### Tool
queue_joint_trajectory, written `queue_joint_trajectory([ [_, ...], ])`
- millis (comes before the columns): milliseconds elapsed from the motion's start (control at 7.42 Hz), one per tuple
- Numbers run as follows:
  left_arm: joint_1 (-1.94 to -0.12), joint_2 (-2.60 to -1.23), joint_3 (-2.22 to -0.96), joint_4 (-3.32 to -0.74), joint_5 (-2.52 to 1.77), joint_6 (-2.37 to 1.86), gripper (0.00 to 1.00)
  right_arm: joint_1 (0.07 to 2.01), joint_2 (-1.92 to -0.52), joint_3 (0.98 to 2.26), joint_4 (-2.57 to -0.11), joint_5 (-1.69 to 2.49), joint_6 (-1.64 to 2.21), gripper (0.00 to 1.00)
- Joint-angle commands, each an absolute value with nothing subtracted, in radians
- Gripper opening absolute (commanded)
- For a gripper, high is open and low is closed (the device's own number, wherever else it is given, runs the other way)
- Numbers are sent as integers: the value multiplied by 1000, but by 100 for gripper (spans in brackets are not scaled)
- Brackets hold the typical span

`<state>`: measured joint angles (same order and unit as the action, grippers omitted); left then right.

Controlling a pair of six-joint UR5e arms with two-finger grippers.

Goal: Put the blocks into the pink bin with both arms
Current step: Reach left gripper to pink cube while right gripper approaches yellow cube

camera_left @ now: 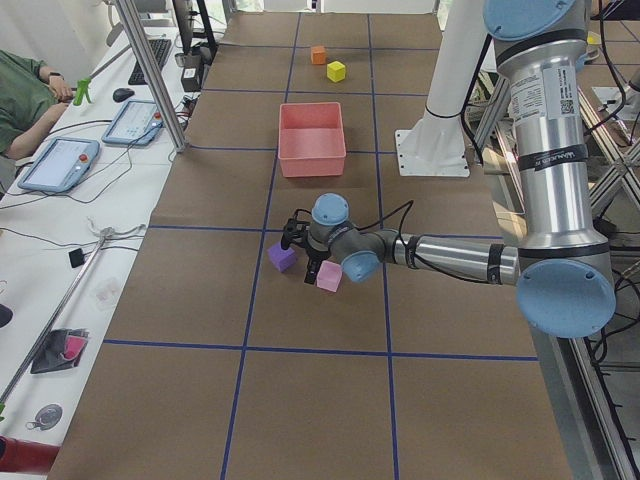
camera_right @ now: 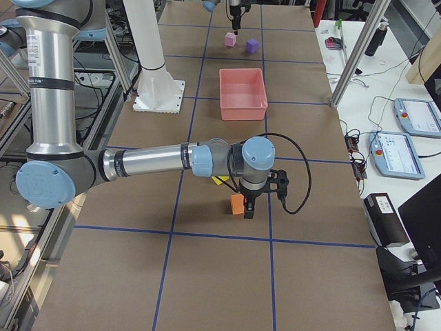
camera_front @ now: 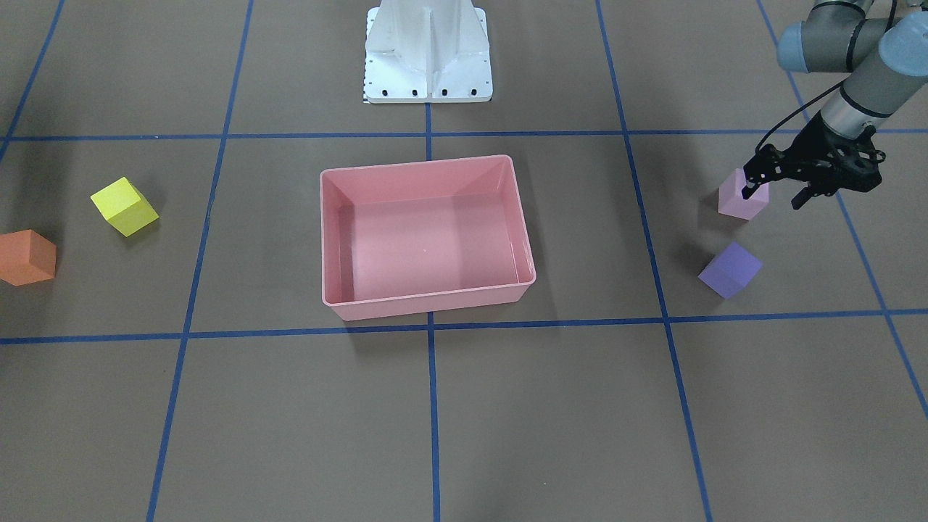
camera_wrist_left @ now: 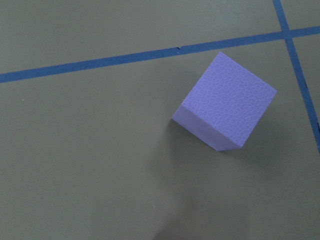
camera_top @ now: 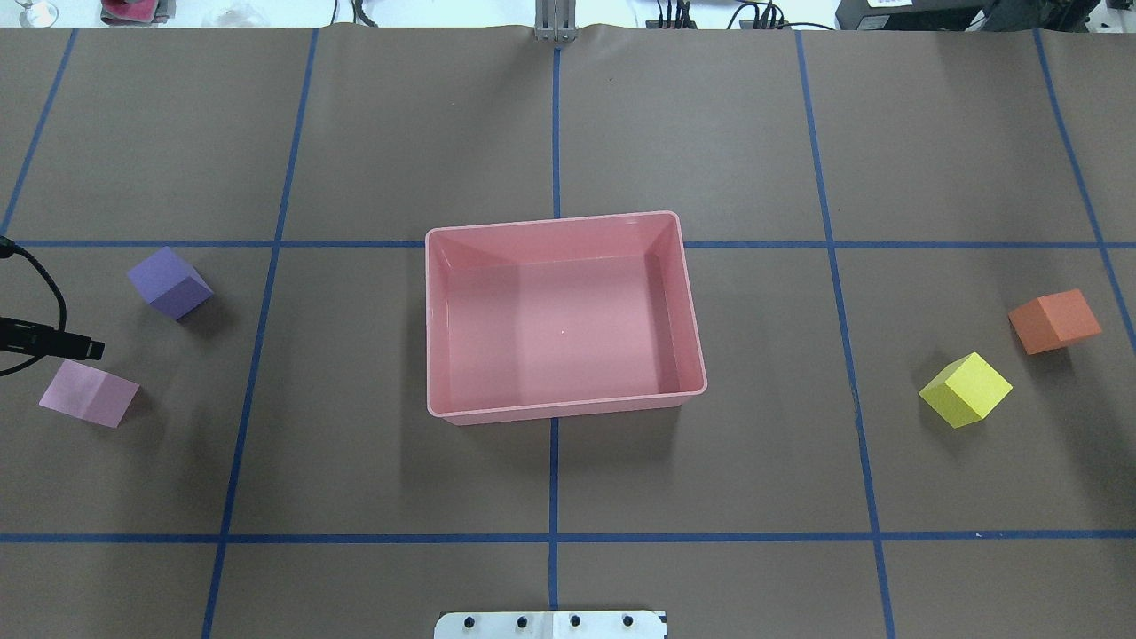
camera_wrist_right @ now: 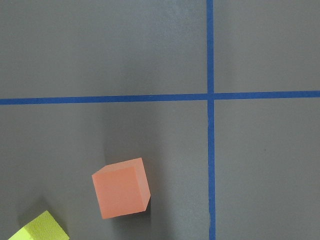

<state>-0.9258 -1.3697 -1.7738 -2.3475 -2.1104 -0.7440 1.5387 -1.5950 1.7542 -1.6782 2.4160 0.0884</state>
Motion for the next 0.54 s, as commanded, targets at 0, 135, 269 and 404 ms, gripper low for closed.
queue_joint_trajectory([
  [0, -884, -1356, -1778, -2350, -2088, -749, 100, 1539, -1595, 1753, -1680, 2416, 90, 100],
  [135, -870, -1355, -1779, -2350, -2083, -753, 100, 1539, -1595, 1752, -1680, 2416, 91, 100],
  [269, -861, -1355, -1782, -2350, -2082, -755, 100, 1539, -1595, 1747, -1678, 2416, 89, 100],
  [404, -853, -1351, -1781, -2350, -2080, -753, 100, 1539, -1595, 1746, -1680, 2416, 89, 100],
])
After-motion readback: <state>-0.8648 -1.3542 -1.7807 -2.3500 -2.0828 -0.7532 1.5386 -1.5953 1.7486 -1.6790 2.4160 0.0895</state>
